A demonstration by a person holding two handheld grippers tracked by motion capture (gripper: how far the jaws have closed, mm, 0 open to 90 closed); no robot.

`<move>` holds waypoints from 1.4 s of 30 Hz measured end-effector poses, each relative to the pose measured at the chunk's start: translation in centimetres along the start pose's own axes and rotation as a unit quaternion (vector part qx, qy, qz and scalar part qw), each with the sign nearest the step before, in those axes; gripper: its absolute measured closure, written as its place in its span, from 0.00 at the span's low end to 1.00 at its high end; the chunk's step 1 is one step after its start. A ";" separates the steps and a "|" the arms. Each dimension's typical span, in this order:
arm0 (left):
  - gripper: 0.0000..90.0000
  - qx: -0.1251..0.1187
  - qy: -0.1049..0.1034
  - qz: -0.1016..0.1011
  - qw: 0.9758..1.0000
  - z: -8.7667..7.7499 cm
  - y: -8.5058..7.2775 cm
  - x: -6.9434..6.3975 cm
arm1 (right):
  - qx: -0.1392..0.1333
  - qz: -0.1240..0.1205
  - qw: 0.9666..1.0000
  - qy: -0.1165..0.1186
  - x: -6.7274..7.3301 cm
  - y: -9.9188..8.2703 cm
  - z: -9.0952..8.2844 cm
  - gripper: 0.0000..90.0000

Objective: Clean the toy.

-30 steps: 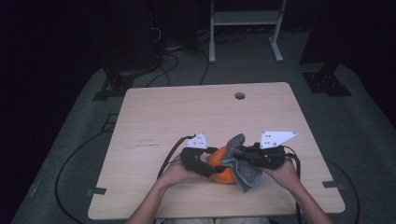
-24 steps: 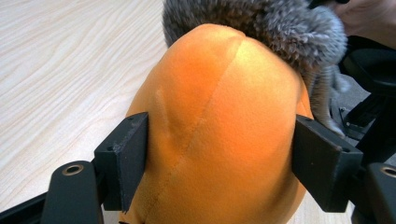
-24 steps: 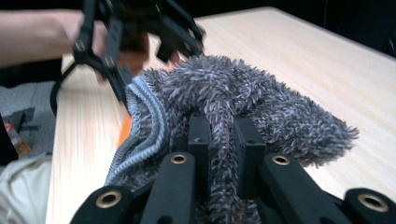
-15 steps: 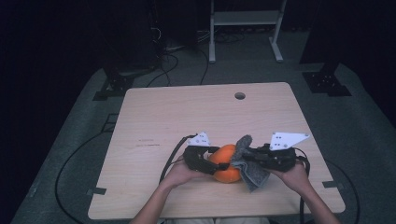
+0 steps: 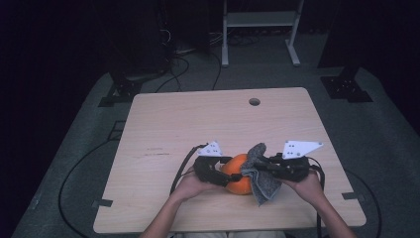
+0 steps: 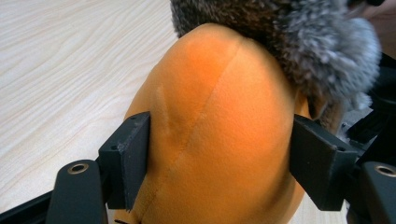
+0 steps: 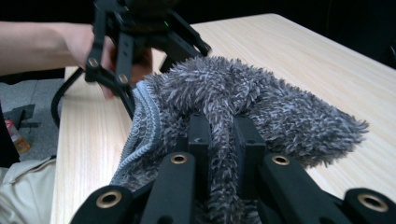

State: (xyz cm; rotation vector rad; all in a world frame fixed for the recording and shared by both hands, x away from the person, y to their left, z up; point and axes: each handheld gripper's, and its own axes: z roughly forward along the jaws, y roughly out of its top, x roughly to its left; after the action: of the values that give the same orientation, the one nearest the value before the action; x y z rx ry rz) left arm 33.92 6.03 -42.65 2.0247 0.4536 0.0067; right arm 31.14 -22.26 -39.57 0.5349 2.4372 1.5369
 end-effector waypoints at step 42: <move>0.27 0.027 -0.020 0.141 0.989 1.0 -0.3 -4.2 | 0.033 -0.042 0.998 0.020 1.7 2.4 -0.1 0.88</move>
State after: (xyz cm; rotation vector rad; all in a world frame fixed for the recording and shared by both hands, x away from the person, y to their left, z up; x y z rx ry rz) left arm 30.14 3.94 -42.64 2.1228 0.1398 0.1276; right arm 30.02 -20.74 -37.29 0.4107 2.5131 1.4529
